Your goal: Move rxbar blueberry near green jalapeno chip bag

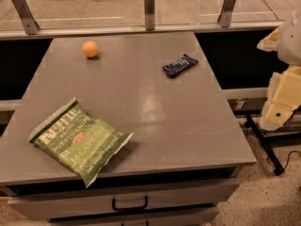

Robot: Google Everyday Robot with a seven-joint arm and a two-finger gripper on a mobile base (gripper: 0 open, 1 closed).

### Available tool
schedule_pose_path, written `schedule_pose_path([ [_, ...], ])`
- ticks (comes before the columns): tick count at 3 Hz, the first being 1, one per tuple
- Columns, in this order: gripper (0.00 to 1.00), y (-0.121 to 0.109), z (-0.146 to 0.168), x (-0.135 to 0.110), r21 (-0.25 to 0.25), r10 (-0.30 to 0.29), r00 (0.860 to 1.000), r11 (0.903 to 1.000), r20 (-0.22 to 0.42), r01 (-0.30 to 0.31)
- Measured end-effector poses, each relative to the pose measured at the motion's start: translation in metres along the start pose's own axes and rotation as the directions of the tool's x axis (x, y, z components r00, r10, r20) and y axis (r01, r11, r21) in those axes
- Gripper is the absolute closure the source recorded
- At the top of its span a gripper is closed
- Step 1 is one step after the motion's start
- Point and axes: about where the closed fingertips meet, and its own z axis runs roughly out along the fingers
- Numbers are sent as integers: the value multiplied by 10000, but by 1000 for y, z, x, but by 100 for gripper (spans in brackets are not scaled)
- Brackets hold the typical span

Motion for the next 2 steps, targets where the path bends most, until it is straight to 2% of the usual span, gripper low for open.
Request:
schedule_pose_path([
  [1, 0, -2, 0, -2, 62, -20, 10000, 10000, 74, 20],
  [2, 0, -28, 22, -13, 143, 165, 9969, 9997, 774, -176],
])
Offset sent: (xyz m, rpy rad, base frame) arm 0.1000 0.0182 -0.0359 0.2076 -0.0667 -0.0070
